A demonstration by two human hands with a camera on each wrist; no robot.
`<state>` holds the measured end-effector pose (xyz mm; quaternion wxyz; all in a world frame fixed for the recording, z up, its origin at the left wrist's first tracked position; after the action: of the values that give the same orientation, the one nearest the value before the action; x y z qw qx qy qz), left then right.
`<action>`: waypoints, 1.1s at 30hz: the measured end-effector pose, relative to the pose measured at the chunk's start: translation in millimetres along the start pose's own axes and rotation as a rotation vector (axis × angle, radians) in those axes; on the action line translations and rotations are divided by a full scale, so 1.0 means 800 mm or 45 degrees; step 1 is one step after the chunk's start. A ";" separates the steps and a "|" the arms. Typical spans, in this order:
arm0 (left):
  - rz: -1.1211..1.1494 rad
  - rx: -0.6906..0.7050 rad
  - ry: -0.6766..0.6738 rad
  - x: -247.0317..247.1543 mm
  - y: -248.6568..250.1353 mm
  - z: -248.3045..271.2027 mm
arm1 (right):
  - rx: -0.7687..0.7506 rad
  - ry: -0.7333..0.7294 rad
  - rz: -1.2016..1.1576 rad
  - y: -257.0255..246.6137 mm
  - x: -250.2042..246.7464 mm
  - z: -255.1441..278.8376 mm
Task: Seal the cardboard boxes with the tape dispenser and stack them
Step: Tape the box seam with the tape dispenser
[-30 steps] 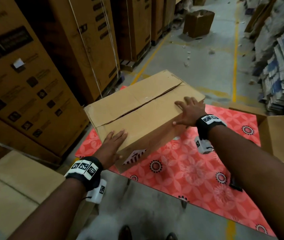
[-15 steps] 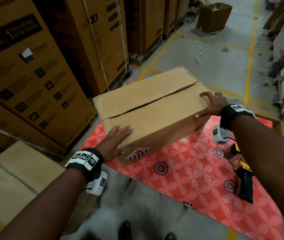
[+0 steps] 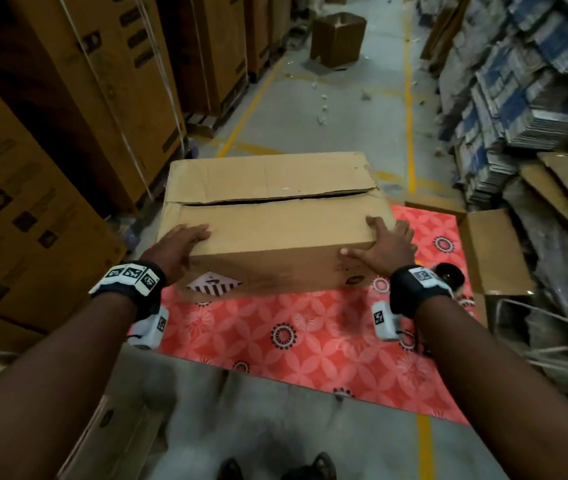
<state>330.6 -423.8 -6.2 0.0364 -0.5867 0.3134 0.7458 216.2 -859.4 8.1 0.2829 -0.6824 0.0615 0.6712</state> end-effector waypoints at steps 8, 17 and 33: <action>-0.132 0.140 -0.064 0.012 -0.037 -0.080 | 0.219 0.173 0.059 0.020 0.011 0.112; -0.237 -0.028 -0.094 0.031 0.074 -0.069 | 0.160 0.110 -0.144 0.044 0.004 0.119; -0.385 0.059 -0.163 0.102 0.295 -0.056 | 0.273 0.178 -0.447 0.198 0.027 0.114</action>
<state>244.3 -660.9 15.9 0.1817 -0.5775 0.2355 0.7603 64.3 -941.9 -55.1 0.4615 -0.6934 0.0322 0.5524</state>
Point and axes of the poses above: each hand's wrist, its own z-axis away from the middle knuckle, its own x-axis out of the palm, y = z × x, the point moved 2 cm from there along -z, towards the middle knuckle, and after that the axes turned 2 degrees about z, right-handed, at the moved point
